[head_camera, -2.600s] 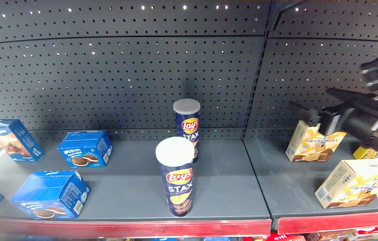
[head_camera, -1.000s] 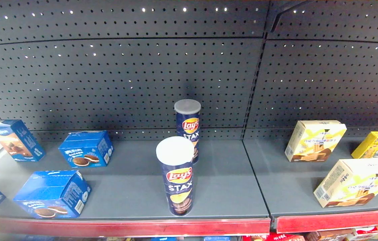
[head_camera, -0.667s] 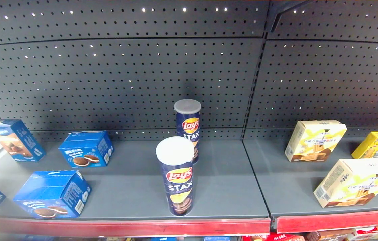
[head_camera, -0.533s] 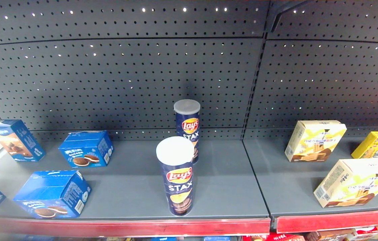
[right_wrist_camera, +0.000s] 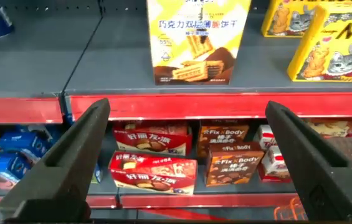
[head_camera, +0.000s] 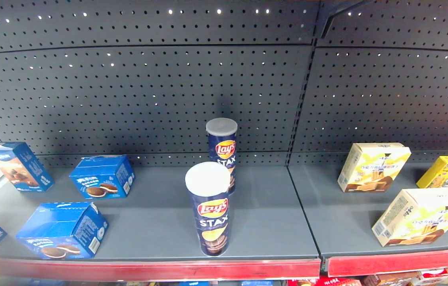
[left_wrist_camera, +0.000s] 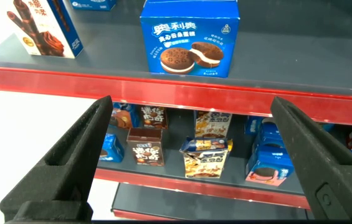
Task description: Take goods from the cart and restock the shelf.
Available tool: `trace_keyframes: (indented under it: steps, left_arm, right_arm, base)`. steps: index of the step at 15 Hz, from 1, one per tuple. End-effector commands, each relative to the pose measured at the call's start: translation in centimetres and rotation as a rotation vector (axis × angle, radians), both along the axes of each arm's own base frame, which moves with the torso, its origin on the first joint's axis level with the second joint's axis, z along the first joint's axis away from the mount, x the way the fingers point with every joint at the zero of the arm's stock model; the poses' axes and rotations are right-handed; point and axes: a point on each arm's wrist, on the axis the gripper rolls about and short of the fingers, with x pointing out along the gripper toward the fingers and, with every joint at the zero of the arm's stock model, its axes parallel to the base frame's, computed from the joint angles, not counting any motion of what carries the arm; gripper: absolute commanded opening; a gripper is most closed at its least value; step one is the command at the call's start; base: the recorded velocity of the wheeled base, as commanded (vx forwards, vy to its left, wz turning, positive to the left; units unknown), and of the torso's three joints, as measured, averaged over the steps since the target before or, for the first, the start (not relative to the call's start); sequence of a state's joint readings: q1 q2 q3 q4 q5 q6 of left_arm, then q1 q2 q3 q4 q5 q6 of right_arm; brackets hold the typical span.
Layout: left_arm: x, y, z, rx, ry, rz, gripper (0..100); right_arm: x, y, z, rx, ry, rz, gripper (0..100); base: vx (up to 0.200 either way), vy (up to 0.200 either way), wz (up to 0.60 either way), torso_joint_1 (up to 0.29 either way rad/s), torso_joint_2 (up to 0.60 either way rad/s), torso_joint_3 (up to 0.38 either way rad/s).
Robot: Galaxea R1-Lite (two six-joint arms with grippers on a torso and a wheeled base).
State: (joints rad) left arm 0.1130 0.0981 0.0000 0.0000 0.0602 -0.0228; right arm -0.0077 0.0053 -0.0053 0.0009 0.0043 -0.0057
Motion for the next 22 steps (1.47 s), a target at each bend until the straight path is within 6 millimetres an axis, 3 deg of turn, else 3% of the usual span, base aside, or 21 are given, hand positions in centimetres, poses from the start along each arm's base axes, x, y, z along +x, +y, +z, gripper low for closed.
trace_keyframes:
  steps: [1,22]
  left_arm:
    - [0.01,0.0,0.0,0.0,0.002,0.002,100]
    - [0.01,0.0,0.0,0.0,0.002,0.002,100]
  right_arm:
    - [0.1,0.0,-0.14,0.0,0.014,0.002,100]
    - [0.0,-0.01,-0.17,0.0,0.001,0.01,100]
  base:
    - [0.0,0.0,0.0,0.0,0.0,0.0]
    - [0.0,0.0,0.0,0.0,0.0,0.0]
